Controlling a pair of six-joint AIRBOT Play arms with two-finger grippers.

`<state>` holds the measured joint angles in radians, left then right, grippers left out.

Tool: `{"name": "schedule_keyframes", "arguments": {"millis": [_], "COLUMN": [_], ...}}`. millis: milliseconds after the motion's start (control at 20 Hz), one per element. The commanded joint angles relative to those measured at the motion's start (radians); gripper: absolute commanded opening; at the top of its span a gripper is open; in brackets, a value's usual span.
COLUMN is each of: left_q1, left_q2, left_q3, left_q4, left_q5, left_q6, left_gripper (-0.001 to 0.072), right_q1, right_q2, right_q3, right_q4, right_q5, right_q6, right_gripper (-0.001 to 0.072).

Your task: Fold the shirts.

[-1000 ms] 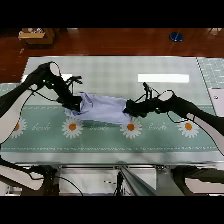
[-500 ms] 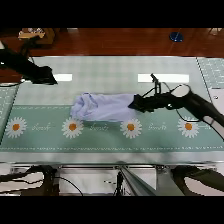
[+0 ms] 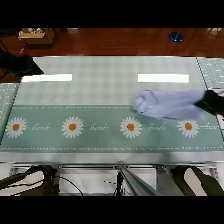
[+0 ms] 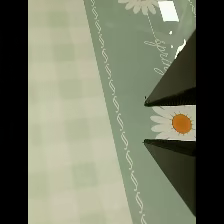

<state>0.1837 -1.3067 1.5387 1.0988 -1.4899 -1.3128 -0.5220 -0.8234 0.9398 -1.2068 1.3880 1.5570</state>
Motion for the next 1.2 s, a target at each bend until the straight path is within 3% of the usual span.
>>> {"name": "schedule_keyframes", "arguments": {"millis": [0,550,800,1000,1050,1100,1150], "left_q1": [0.005,0.098,0.131,0.135,0.135,0.135,0.135], "left_q2": [0.009,0.01,0.01,0.01,0.01,0.009,0.008], "left_q3": [0.001,0.001,0.001,0.001,0.001,0.001,0.001], "left_q4": [-0.046,-0.045,-0.045,-0.044,-0.044,-0.044,-0.044], "left_q5": [0.018,0.065,0.105,0.157,0.175,0.188,0.195], "left_q6": [0.006,0.071,0.072,0.072,0.072,0.072,0.071], "left_gripper": [0.0278,0.0278,0.0277,0.0277,0.0277,0.0278,0.0277], "right_q1": [-0.312,-0.794,-0.983,-1.003,-1.003,-1.002,-1.001], "right_q2": [0.063,0.038,0.146,0.169,0.169,0.169,0.166], "right_q3": [0.059,0.021,-0.169,-0.296,-0.302,-0.301,-0.297], "right_q4": [-0.312,-0.7,-0.797,-0.904,-0.931,-0.949,-0.946], "right_q5": [0.19,0.318,0.218,0.163,0.126,0.087,0.05], "right_q6": [0.003,0.014,0.013,0.008,0.01,0.016,0.035], "right_gripper": [0.0015,0.0016,0.0048,0.007,0.0147,0.0404,0.06]}}
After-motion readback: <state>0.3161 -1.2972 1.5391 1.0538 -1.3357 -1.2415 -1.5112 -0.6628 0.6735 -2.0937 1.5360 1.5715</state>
